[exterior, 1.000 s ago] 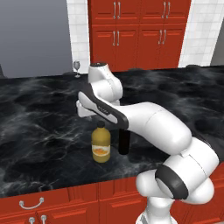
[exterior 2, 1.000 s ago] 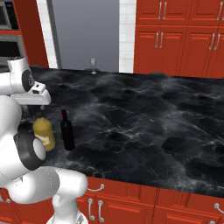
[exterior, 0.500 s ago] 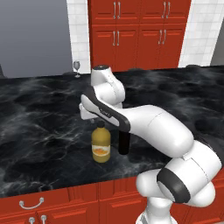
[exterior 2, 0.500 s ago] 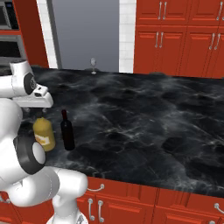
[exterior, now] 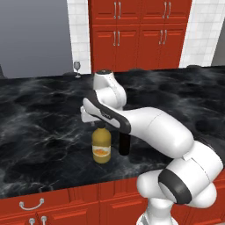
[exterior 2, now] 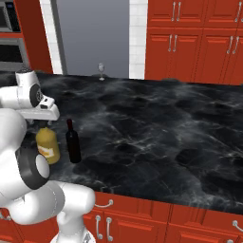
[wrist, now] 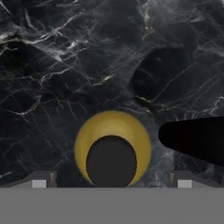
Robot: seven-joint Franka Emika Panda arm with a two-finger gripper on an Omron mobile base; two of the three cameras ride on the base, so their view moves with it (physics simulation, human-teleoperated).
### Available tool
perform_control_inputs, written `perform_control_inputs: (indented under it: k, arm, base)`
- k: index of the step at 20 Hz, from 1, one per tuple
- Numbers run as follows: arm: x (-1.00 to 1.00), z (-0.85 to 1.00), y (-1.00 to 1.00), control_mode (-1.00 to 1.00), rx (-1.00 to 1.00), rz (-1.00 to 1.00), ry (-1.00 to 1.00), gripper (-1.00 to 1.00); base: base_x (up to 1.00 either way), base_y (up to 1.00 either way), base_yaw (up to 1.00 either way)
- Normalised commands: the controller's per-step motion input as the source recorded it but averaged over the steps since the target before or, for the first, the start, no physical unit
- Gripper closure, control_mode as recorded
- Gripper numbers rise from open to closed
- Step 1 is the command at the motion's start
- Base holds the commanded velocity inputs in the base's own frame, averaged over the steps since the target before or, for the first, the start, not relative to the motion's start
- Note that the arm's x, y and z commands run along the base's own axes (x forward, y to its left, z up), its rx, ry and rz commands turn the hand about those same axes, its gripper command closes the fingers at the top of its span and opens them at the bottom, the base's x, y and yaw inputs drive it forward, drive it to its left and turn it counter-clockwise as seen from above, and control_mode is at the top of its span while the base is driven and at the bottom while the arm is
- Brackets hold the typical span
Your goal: There is a wine glass and glass cup on the dining counter. Place the wine bottle next to the wine glass and the juice bottle next to the glass cup.
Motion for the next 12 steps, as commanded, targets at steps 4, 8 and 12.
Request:
perform_control_inputs:
  k: [4,8,12]
  arm:
    - [0.00,-0.10,0.00,-1.00,0.01,0.00,0.00,-1.00]
    - [0.00,-0.09,0.00,-1.00,0.00,0.00,0.00,-1.00]
    - [0.00,-0.09,0.00,-1.00,0.00,0.00,0.00,-1.00]
  base:
    - [0.00,0.00,0.00]
    - [0.00,0.00,0.00]
    - [0.00,0.00,0.00]
